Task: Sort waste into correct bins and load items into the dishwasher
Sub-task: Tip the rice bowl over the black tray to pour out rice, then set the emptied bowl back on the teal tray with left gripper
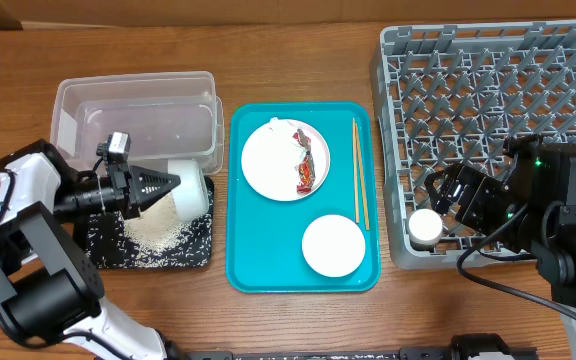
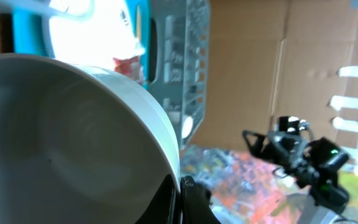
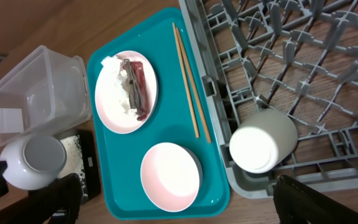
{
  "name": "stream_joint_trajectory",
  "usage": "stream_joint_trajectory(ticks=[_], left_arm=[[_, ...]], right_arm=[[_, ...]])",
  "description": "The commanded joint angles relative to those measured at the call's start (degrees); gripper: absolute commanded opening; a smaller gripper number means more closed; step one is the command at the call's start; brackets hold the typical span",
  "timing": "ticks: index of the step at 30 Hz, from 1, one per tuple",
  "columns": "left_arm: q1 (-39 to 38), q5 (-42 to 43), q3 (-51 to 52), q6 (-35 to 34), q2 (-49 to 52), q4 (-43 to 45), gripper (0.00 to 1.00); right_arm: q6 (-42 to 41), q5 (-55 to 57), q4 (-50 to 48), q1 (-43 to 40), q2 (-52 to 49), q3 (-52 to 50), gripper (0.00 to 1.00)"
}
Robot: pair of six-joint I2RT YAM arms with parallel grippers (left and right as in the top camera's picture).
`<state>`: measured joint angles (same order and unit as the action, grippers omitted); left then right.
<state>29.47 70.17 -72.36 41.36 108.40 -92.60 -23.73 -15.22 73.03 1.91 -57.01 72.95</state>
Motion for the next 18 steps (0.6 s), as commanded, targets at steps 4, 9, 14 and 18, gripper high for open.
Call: stream_joint_trajectory(ticks=[4, 9, 14, 18], left_arm=[[-1.27, -18.75, -0.72, -25.35, -13.18, 7.13, 0.04], [-9.16, -36.28, -0.72, -40.35, -25.68, 14.29, 0.04], [-25.57, -52.76, 0.35, -50.27, -32.09, 19.06, 0.04], [-40.39, -58.97, 4.42, -58.14, -31.39, 26.05, 0.04]], right_arm=[[0.09, -0.31, -0.83, 0.13, 0.09, 0.28, 1.00], [0.11, -0.31, -0.98, 0.13, 0.09, 0.28, 1.00], [0.09, -0.31, -0.96, 0.13, 0.09, 0.28, 1.00], [0.11, -0.31, -0.94, 0.13, 0.09, 0.28, 1.00]])
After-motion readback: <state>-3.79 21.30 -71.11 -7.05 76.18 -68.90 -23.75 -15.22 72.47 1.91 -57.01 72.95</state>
